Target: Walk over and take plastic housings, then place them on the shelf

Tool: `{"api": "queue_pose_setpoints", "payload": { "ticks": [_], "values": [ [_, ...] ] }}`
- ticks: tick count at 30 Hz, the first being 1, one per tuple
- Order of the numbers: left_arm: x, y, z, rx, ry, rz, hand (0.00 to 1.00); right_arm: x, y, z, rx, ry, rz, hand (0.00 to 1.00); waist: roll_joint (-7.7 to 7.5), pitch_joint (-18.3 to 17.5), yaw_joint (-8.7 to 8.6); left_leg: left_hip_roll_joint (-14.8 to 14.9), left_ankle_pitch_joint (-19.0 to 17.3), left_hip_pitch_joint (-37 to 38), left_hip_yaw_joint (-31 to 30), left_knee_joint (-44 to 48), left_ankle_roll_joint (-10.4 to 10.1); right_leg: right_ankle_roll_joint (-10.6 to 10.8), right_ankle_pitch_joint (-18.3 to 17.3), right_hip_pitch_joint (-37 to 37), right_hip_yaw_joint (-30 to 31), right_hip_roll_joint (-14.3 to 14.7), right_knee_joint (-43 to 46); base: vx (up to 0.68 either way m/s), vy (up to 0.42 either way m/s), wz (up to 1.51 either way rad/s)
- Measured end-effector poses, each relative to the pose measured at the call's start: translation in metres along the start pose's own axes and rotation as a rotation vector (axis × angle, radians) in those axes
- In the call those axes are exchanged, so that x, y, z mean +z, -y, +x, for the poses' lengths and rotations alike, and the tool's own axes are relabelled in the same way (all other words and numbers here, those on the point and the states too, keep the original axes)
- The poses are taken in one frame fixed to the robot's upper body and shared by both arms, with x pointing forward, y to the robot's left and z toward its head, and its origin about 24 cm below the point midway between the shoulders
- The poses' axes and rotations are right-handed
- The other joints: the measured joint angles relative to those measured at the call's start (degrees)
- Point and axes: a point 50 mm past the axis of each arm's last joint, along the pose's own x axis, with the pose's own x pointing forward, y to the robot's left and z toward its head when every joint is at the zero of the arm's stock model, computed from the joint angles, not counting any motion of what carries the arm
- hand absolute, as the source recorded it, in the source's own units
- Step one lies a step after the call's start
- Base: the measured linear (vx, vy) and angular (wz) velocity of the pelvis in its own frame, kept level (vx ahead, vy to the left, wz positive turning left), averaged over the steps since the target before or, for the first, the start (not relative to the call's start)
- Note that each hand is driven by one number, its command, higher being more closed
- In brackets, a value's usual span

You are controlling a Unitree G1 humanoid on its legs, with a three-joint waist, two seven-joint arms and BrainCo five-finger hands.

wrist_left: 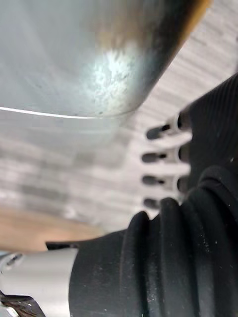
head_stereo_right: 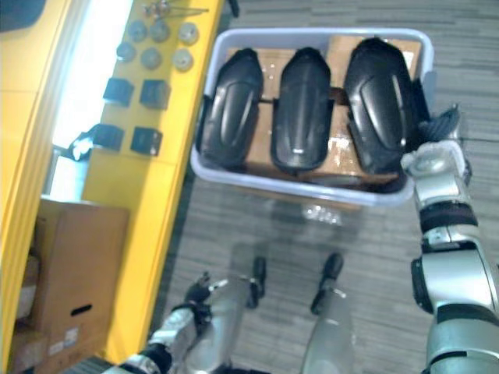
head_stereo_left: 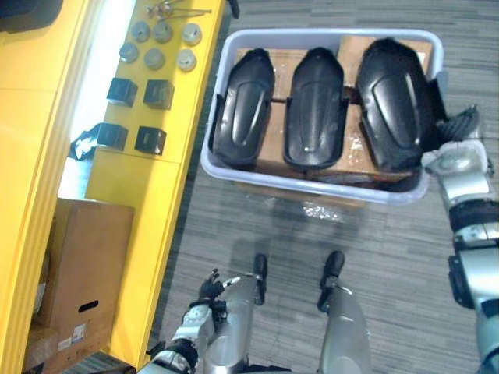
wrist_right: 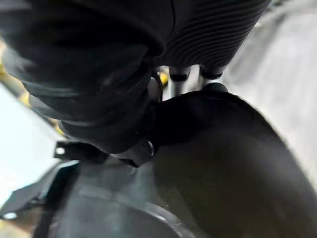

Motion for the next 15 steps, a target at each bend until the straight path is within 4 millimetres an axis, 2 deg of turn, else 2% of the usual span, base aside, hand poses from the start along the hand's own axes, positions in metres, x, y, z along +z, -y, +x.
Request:
{"api": "queue_pose_setpoints", "payload": {
  "ticks": [3, 11, 15],
  "values": [
    [0.0, 0.0, 0.0, 0.01, 0.002, 0.001, 0.0, 0.006, 0.003, 0.0, -0.061, 0.041, -0.004, 1.0, -0.01, 0.0, 0.0, 0.2, 0.0, -0.3, 0.0, 0.6, 0.0, 0.0, 0.1, 0.0, -0.1, 0.1, -0.2, 0.02, 0.008, 0.01],
    [0.003, -0.003, -0.001, 0.063, 0.032, -0.014, 0.0, 0.008, 0.008, 0.0, -0.148, 0.051, -0.008, 1.0, -0.4, 0.3, -0.02, 0.7, 0.0, 1.4, -0.1, 1.1, 0.0, 0.0, 0.3, 3.0, -1.1, 0.8, -1.2, 0.01, 0.005, 0.04],
    [0.006, -0.013, -0.003, 0.117, 0.065, -0.068, 0.0, 0.012, 0.01, -0.001, -0.178, 0.087, 0.016, 1.0, -1.62, 1.0, -0.18, 0.9, 0.0, 3.9, 0.3, -0.5, 0.0, -0.2, 0.5, 5.1, -1.1, 1.1, -2.3, -0.01, 0.003, -0.03]
  ]
}}
